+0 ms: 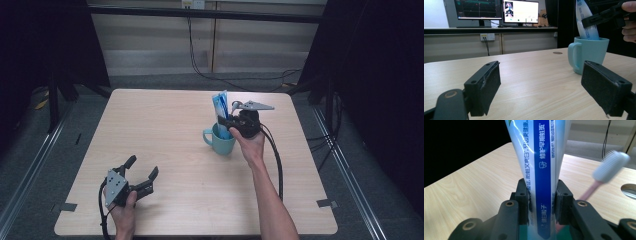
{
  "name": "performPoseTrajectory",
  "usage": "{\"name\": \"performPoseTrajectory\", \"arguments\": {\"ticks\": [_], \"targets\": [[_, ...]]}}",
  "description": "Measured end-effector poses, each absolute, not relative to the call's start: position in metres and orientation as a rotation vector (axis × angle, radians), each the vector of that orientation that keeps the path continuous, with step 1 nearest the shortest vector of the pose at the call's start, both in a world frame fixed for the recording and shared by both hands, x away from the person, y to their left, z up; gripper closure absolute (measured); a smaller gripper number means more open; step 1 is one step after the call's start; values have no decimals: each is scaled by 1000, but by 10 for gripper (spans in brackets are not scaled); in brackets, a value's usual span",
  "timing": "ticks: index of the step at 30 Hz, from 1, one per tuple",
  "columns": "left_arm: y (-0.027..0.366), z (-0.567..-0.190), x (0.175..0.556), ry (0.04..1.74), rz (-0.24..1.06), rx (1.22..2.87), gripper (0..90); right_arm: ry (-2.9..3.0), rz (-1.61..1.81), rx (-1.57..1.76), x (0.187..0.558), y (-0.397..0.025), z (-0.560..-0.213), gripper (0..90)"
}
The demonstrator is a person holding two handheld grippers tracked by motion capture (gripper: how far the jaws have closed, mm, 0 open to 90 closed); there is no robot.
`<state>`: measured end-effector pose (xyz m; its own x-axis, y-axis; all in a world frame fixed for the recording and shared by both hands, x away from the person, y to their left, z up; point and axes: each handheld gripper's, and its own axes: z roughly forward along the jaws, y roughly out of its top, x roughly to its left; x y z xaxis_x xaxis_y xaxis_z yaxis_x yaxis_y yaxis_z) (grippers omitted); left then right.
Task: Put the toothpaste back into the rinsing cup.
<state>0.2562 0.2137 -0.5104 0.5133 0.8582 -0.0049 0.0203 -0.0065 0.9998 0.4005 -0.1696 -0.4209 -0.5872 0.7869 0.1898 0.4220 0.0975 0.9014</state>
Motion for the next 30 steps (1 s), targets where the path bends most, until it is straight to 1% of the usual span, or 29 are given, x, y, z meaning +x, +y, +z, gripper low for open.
{"name": "performPoseTrajectory", "arguments": {"ticks": [16,22,27,30], "targets": [[214,-510,256,816,795,1436,158,2052,1472,1201,395,-175,-429,671],[214,-510,256,818,794,1433,159,2043,1485,1202,395,-177,-432,646],[214,-510,256,816,795,1436,159,2035,1492,1203,393,-175,-432,552],[214,-510,256,816,795,1436,159,2035,1501,1205,391,-176,-430,526]]}}
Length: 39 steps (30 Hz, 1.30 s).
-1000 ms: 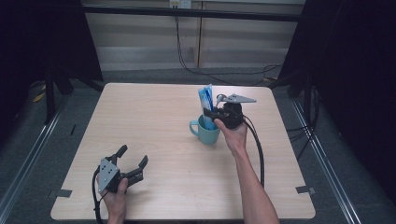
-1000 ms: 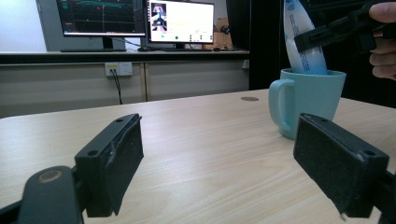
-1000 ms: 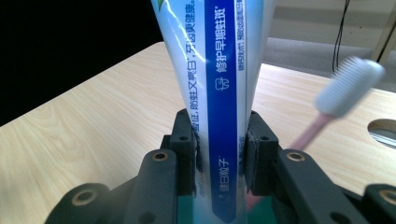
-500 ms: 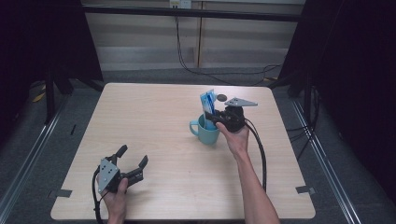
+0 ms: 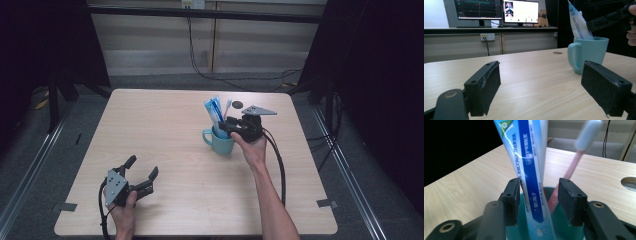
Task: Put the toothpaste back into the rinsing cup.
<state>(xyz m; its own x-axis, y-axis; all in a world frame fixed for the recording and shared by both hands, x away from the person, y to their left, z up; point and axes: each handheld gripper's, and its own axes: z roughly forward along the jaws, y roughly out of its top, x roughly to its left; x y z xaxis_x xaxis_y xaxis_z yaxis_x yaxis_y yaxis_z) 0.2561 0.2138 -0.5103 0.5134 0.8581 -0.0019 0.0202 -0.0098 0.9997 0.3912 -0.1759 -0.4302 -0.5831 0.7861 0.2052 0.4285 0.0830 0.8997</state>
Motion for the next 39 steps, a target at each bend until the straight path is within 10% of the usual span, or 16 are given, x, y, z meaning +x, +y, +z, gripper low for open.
{"name": "performPoseTrajectory", "arguments": {"ticks": [39], "targets": [[214,-510,256,820,797,1434,159,1927,1521,1277,345,-219,-422,247]]}}
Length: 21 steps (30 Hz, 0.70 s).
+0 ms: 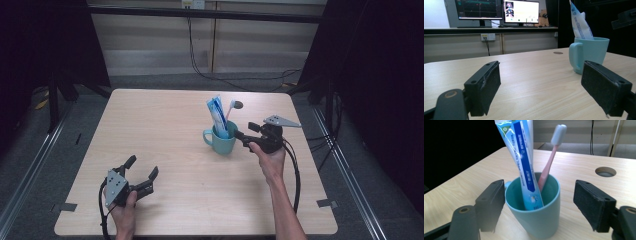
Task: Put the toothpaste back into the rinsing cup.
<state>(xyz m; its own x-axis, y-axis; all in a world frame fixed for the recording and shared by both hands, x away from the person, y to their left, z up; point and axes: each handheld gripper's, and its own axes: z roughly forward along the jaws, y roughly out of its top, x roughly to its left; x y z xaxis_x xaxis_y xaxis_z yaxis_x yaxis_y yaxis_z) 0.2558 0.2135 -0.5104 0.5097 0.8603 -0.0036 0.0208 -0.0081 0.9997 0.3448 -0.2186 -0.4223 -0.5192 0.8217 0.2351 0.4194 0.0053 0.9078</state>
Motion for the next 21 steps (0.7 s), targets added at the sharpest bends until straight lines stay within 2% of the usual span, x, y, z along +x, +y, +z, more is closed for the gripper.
{"name": "performPoseTrajectory", "arguments": {"ticks": [21], "targets": [[213,-510,256,823,793,1429,159,1873,1485,1325,314,-241,-436,212]]}}
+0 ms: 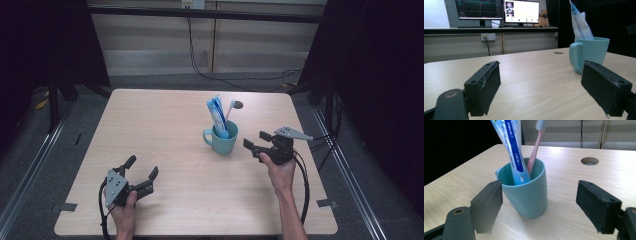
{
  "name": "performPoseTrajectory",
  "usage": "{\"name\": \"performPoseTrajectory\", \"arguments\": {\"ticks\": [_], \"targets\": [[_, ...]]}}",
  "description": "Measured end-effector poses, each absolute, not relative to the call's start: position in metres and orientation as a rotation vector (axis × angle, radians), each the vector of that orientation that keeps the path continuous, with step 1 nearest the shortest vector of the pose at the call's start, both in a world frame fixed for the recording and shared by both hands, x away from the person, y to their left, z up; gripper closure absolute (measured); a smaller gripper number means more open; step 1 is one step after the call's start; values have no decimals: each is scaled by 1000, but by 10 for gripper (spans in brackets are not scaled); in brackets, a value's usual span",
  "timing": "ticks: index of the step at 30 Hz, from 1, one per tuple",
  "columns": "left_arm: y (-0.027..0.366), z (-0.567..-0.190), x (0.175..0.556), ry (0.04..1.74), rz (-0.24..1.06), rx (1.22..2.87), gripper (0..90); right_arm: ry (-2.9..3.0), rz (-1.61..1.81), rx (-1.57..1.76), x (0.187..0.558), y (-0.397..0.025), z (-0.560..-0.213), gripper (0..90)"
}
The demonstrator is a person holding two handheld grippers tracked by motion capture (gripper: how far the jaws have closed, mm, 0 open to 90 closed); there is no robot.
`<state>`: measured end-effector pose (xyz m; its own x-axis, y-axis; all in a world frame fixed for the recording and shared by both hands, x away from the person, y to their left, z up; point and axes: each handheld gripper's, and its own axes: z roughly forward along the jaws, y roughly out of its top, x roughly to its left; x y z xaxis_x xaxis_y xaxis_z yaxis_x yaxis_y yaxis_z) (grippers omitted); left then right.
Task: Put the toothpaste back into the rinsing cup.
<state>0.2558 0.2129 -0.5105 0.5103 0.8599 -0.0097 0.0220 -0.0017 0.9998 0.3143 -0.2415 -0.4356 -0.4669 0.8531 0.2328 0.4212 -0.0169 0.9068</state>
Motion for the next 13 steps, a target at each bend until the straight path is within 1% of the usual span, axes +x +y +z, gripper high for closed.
{"name": "performPoseTrajectory", "arguments": {"ticks": [13], "targets": [[213,-510,256,822,798,1431,159,1839,1438,1348,293,-249,-448,210]]}}
